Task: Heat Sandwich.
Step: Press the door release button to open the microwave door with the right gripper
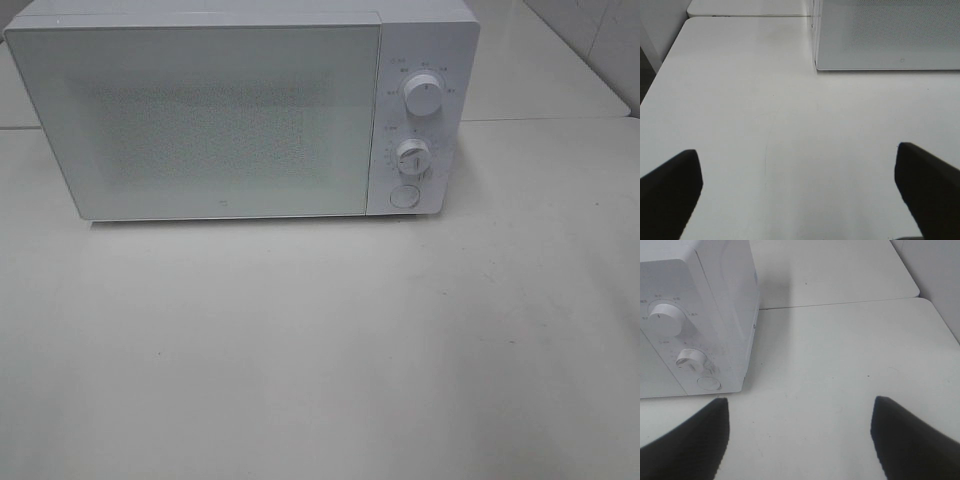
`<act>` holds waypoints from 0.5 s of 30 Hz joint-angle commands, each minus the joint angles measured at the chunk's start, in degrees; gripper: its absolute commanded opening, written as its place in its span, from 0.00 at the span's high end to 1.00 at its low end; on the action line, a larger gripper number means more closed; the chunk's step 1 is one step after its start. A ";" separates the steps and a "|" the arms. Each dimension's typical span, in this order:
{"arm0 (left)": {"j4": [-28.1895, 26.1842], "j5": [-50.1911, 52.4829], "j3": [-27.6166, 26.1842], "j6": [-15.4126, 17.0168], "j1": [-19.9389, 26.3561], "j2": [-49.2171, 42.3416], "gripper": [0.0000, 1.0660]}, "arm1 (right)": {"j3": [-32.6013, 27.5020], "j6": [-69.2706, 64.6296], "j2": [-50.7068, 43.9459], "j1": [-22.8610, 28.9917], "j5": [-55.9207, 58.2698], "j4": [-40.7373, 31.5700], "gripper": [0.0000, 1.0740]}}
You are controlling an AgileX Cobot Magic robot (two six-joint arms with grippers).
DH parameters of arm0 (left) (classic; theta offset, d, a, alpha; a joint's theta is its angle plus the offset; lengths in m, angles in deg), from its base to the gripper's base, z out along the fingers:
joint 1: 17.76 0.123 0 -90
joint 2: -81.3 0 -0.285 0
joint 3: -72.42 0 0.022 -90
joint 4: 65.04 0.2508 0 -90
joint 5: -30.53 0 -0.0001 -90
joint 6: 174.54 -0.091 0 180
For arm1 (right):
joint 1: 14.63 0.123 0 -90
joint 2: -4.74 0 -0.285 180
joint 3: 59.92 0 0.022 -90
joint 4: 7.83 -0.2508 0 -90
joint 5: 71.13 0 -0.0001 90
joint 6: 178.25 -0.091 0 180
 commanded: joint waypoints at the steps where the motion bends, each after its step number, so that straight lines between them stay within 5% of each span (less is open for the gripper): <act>1: -0.11 0.34 0.29 -0.06 0.23 -1.26 0.03 | -0.17 0.06 3.78 -0.40 -5.61 -0.06 0.29; 15: -0.11 0.34 0.29 -0.06 0.23 -1.26 0.03 | -1.83 0.06 15.93 -0.23 -24.92 0.52 0.29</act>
